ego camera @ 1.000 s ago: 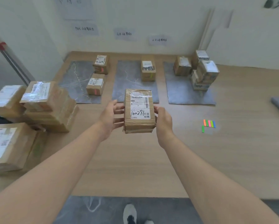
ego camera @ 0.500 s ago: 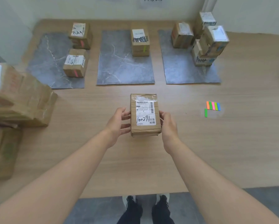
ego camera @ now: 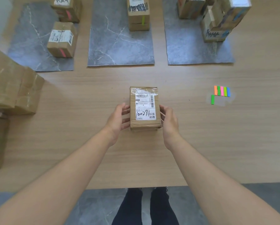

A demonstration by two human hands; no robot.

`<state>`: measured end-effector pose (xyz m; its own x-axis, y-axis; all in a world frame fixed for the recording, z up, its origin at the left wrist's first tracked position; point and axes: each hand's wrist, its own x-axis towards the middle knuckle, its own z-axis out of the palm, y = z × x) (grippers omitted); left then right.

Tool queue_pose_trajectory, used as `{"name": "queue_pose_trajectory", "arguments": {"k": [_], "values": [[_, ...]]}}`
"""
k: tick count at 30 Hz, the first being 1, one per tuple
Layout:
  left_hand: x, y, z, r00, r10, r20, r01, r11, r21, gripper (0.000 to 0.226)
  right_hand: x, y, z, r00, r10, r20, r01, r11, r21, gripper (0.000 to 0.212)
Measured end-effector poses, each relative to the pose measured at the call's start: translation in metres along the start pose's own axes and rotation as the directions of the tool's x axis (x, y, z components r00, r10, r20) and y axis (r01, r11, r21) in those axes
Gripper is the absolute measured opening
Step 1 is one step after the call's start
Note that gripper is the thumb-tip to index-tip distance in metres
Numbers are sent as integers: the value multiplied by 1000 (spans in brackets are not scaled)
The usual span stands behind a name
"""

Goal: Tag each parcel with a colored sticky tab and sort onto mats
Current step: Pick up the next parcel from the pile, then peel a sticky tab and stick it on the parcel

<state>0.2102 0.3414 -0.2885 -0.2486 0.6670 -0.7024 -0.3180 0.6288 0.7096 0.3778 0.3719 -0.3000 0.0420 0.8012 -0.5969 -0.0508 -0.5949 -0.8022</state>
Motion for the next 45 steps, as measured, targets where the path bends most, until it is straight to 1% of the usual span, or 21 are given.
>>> {"name": "queue_pose_trajectory", "arguments": {"k": [3, 5, 7, 9, 11, 13, 15, 17, 23, 27, 32, 34, 39, 43, 45], "values": [[-1, -1, 7, 999, 24, -27, -24, 999, 23, 40, 4, -1, -8, 1000, -5, 30, 4, 1000, 5, 39], [-2, 1, 12, 995, 47, -85, -41, 997, 69, 37, 5, -4, -13, 1000, -15, 20, 15, 1000, -25, 46], [-6, 5, 17, 978, 133, -161, -108, 982, 154, 33, 5, -9, -17, 1000, -26, -7, 26, 999, -32, 62], [-10, 13, 24, 947, 261, -188, -219, 952, 215, 29, 4, -16, -22, 998, -50, -29, 49, 999, -18, 66], [-15, 23, 34, 921, 335, -197, -295, 933, 205, 37, 3, -24, -28, 996, -78, -42, 79, 997, 15, 63], [-17, 32, 46, 913, 358, -196, -336, 932, 136, 50, 1, -32, -36, 993, -103, -64, 106, 993, 49, 62], [-20, 41, 60, 919, 365, -147, -354, 930, 95, 53, -1, -39, -46, 989, -118, -93, 126, 989, 83, 61], [-24, 46, 77, 928, 364, -85, -356, 929, 99, 57, -4, -45, -58, 984, -129, -119, 143, 983, 112, 60], [-31, 48, 133, 944, 304, 126, -322, 931, 171, 54, -4, -61, -110, 956, -168, -242, 219, 955, 201, 52], [-30, 41, 183, 945, 265, 190, -306, 922, 237, 54, 9, -71, -152, 947, -164, -277, 234, 941, 244, 52], [-11, 32, 242, 954, 219, 206, -271, 924, 270, 62, 42, -78, -195, 951, -137, -276, 213, 940, 266, 47], [-1, 28, 271, 960, 201, 197, -251, 927, 277, 65, 59, -79, -216, 955, -131, -268, 200, 948, 248, 45], [22, 13, 331, 976, 154, 157, -193, 941, 279, 67, 102, -80, -263, 970, -102, -222, 147, 969, 200, 30], [36, 0, 363, 989, 101, 112, -130, 948, 291, 67, 128, -78, -287, 975, -83, -204, 117, 980, 159, 25], [43, -3, 375, 990, 87, 114, -117, 950, 291, 65, 140, -76, -296, 974, -70, -214, 96, 989, 113, 24]]}}
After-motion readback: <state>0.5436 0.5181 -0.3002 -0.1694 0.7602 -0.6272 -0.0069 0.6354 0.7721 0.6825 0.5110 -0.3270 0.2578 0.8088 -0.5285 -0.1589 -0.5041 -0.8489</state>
